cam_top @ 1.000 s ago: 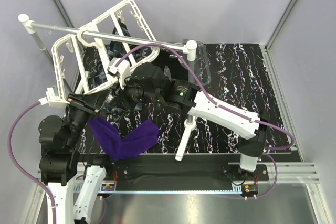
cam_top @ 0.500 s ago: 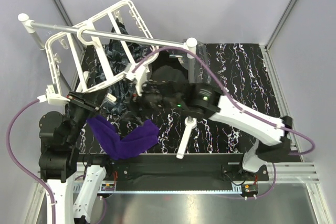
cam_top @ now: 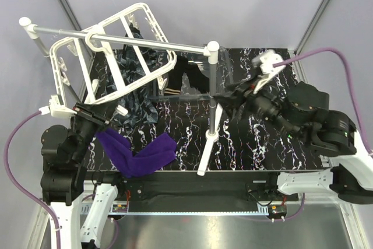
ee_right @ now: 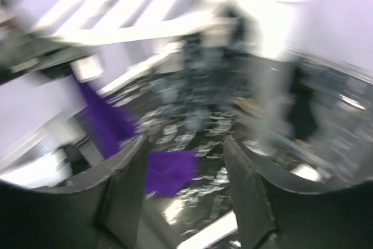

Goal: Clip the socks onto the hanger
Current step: Pick up the sock from the bin.

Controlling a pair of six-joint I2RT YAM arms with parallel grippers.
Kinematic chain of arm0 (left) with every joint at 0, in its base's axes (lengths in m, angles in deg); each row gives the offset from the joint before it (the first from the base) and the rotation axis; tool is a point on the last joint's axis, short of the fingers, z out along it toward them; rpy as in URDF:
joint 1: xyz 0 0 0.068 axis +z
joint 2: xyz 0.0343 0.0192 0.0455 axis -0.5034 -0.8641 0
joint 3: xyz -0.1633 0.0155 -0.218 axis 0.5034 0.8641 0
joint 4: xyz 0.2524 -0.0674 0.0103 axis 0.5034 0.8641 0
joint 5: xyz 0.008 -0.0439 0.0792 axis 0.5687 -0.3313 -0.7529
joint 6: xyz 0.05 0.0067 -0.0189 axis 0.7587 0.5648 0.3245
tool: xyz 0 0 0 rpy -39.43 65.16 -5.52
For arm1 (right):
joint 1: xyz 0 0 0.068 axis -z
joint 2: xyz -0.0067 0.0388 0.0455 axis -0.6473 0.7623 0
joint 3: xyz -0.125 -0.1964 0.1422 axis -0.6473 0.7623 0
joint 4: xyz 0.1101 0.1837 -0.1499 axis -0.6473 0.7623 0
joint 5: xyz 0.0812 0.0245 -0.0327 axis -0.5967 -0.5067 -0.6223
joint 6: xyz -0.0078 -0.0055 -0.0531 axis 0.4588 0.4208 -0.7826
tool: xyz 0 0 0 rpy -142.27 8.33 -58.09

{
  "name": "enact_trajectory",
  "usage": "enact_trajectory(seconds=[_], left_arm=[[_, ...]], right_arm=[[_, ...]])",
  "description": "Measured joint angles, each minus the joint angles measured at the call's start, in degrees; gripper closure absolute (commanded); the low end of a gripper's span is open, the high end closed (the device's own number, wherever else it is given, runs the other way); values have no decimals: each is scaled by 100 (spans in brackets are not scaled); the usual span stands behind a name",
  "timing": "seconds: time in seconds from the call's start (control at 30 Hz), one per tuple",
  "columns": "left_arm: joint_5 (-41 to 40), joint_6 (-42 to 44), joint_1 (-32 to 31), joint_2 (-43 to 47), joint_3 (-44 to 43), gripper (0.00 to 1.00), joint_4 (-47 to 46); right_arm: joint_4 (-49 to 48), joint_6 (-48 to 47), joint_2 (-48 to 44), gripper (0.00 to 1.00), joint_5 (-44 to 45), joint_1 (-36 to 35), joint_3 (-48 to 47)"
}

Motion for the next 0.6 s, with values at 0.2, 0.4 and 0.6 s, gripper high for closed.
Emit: enact_trajectory(seconds=[0.2, 0.4, 0.6], left_arm=[[0, 46, 0, 0, -85, 100, 76], [0, 81, 0, 0, -114, 100, 87], [0, 81, 0, 13, -114, 100, 87]], right_arm=[[157, 387, -457, 48, 1862, 1226, 737], [15, 573, 33, 46, 1152, 3849, 1185], [-671, 654, 1141, 45, -442, 5396, 1434]])
